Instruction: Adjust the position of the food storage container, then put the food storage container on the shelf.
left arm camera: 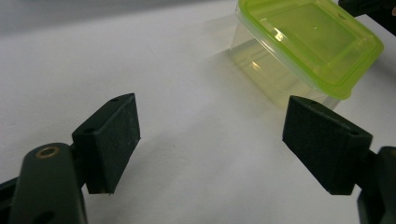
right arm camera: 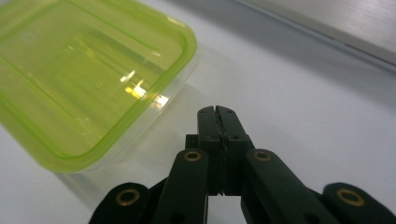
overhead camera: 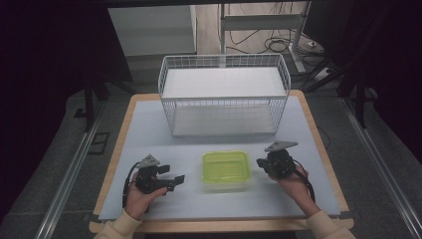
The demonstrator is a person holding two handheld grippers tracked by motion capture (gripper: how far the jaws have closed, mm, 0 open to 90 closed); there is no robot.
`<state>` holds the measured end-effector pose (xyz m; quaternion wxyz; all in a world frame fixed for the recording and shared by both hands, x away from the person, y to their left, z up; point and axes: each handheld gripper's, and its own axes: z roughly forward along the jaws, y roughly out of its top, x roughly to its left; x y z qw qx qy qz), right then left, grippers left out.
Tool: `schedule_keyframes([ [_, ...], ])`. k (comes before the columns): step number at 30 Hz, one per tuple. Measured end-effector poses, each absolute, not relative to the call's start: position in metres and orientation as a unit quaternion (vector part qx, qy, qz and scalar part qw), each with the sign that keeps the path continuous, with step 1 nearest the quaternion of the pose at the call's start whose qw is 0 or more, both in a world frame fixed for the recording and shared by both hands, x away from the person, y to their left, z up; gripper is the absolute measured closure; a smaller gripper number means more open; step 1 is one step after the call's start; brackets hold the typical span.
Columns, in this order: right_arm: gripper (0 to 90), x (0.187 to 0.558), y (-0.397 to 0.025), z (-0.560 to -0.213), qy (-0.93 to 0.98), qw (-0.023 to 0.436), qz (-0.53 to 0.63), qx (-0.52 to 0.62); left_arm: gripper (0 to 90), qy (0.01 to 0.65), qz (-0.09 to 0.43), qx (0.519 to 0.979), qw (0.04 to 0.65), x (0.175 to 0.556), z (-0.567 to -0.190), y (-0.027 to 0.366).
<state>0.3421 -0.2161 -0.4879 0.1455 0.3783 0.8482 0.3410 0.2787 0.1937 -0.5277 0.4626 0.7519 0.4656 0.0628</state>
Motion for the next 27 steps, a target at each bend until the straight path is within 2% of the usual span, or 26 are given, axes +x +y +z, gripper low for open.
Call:
schedule_keyframes([
  [4, 86.8, 0.341, -0.224, -0.484, 0.837, 0.122, 0.374, 0.380, 19.2, 0.468, 0.055, 0.748, 0.468, 0.279, -0.525, 0.195],
  [7, 77.7, 0.343, -0.229, -0.484, 0.831, 0.095, 0.396, 0.379, 19.4, 0.468, 0.050, 0.746, 0.471, 0.278, -0.524, 0.196],
  [10, 61.2, 0.344, -0.232, -0.482, 0.824, 0.076, 0.413, 0.380, 19.6, 0.468, 0.048, 0.745, 0.473, 0.278, -0.522, 0.196],
  [14, 53.0, 0.344, -0.233, -0.480, 0.816, 0.054, 0.427, 0.385, 20.7, 0.465, 0.043, 0.744, 0.478, 0.281, -0.517, 0.192],
  [18, 46.3, 0.344, -0.234, -0.481, 0.816, 0.044, 0.426, 0.387, 20.9, 0.462, 0.023, 0.743, 0.484, 0.286, -0.515, 0.186],
  [27, 41.3, 0.341, -0.236, -0.477, 0.805, 0.029, 0.446, 0.389, 21.2, 0.464, -0.015, 0.738, 0.490, 0.302, -0.508, 0.164],
])
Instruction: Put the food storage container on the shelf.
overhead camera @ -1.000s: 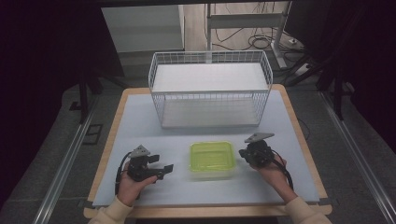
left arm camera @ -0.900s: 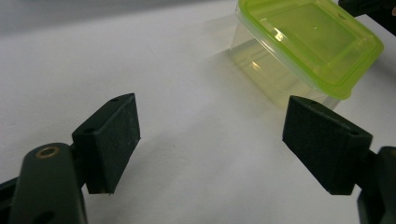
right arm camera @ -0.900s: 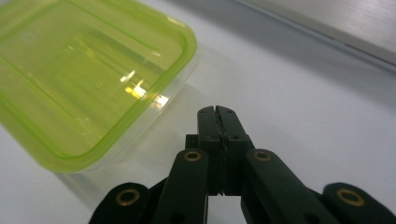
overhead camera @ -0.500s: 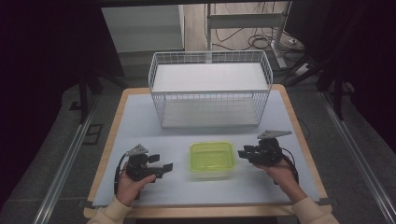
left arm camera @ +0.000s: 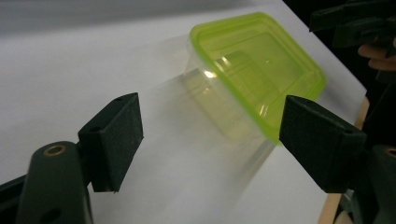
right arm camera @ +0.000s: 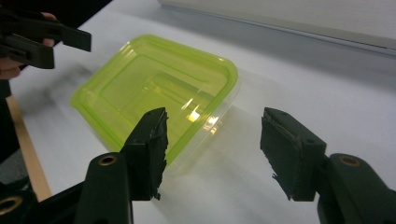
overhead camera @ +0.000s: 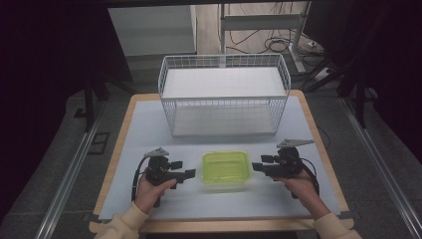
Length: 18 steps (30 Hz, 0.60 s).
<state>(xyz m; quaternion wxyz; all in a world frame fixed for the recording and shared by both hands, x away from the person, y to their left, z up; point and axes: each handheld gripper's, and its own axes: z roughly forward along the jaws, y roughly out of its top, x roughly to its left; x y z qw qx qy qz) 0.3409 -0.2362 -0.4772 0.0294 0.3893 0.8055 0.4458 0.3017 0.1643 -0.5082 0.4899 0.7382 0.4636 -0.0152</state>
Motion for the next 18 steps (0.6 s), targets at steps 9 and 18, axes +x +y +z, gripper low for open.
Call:
schedule_keyframes([
  [9, 44.1, 0.344, -0.236, -0.478, 0.796, 0.005, 0.456, 0.397, 23.3, 0.465, -0.030, 0.745, 0.478, 0.313, -0.503, 0.142],
  [18, 46.9, 0.350, -0.222, -0.492, 0.799, -0.026, 0.439, 0.410, 29.0, 0.480, -0.068, 0.730, 0.482, 0.322, -0.511, 0.143],
])
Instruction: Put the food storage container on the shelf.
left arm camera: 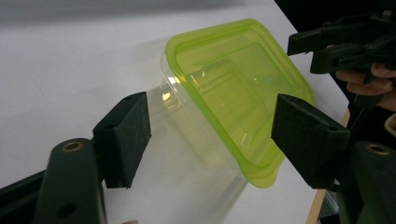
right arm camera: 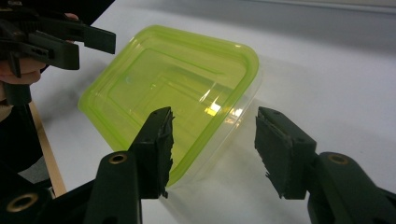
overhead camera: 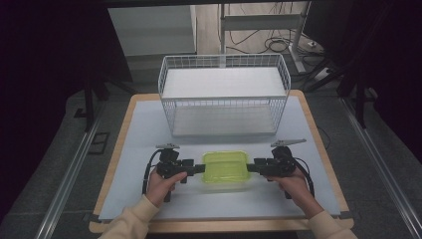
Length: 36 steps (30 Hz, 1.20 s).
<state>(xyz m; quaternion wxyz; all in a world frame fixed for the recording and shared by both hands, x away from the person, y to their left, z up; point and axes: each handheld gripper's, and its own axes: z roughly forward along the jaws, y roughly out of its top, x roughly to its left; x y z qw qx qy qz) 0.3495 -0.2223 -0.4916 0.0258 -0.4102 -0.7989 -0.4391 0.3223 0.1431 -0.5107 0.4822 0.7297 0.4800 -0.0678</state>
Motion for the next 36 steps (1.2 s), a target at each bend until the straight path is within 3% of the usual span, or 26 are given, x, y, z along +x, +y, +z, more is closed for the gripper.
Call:
schedule_keyframes([
  [9, 51.8, 0.356, -0.221, -0.499, -0.788, 0.047, -0.440, -0.427, 34.3, 0.492, -0.105, 0.720, 0.478, 0.329, -0.521, 0.138],
  [19, 62.2, 0.360, -0.216, -0.507, -0.787, 0.076, -0.435, -0.431, 50.6, 0.484, -0.125, 0.721, 0.480, 0.331, -0.525, 0.135],
  [26, 67.5, 0.362, -0.217, -0.511, -0.778, 0.104, -0.438, -0.439, 67.1, 0.487, -0.126, 0.719, 0.479, 0.332, -0.528, 0.133],
  [36, 80.6, 0.357, -0.223, -0.501, -0.753, 0.126, -0.462, -0.452, 80.1, 0.477, -0.113, 0.709, 0.506, 0.322, -0.518, 0.140],
])
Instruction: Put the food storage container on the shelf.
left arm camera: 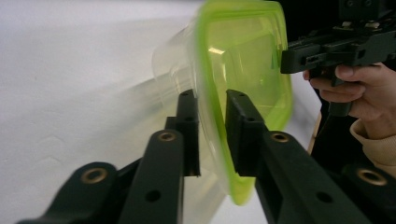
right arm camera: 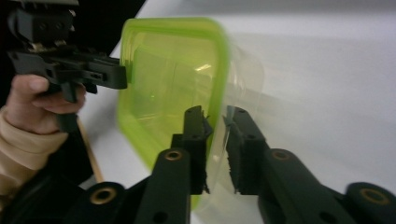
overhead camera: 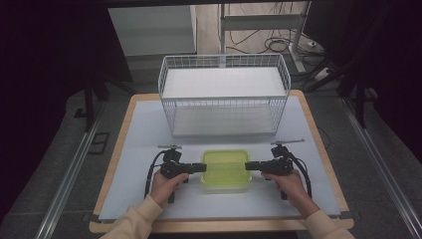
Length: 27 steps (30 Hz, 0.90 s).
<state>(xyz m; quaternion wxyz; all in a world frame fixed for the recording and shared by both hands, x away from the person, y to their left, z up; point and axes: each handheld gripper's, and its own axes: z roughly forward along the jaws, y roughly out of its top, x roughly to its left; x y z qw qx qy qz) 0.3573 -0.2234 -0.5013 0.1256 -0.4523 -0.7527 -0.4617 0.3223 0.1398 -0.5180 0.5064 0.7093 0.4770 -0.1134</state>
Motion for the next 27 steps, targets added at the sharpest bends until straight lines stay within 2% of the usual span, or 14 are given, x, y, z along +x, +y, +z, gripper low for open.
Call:
schedule_keyframes([
  [27, 81.3, 0.345, -0.219, -0.475, -0.760, 0.079, -0.492, -0.418, 80.9, 0.450, -0.084, 0.721, 0.521, 0.315, -0.501, 0.145],
])
